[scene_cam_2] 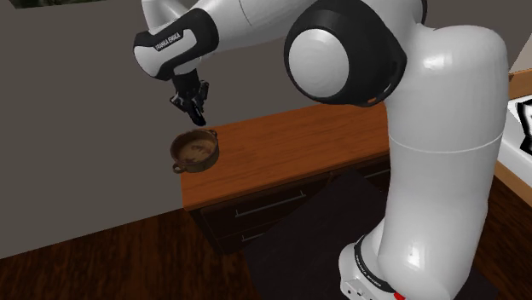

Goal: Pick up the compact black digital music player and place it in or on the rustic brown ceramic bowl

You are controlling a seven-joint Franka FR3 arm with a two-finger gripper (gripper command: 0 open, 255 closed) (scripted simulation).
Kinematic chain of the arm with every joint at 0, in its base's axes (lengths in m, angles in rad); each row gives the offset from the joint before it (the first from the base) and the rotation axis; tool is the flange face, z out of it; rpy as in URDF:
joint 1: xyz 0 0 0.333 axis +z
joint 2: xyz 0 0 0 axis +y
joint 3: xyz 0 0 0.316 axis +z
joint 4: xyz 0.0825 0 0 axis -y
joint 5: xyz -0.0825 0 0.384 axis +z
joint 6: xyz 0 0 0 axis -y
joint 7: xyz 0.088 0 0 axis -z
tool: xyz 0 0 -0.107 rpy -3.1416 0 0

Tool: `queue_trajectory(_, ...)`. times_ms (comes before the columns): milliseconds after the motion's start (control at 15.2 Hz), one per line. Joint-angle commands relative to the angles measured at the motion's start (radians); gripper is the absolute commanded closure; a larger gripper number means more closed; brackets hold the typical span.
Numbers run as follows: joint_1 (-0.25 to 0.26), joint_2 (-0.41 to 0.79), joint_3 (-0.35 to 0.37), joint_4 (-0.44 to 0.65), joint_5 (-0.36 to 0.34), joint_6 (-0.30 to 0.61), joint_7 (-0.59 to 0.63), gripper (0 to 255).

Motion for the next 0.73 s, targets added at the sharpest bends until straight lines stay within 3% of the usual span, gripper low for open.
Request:
queue_trajectory(0, 0.028, 0.030, 0.008, 0.051, -0.006, -0.022, 0.037, 255)
queue_trajectory(132, 0.050, 0.063, 0.013, 0.109, -0.010, -0.048, 0.063, 255)
queue_trajectory(660, 0.051, 0.105, 0.010, 0.066, -0.014, 0.038, 0.066, 255)
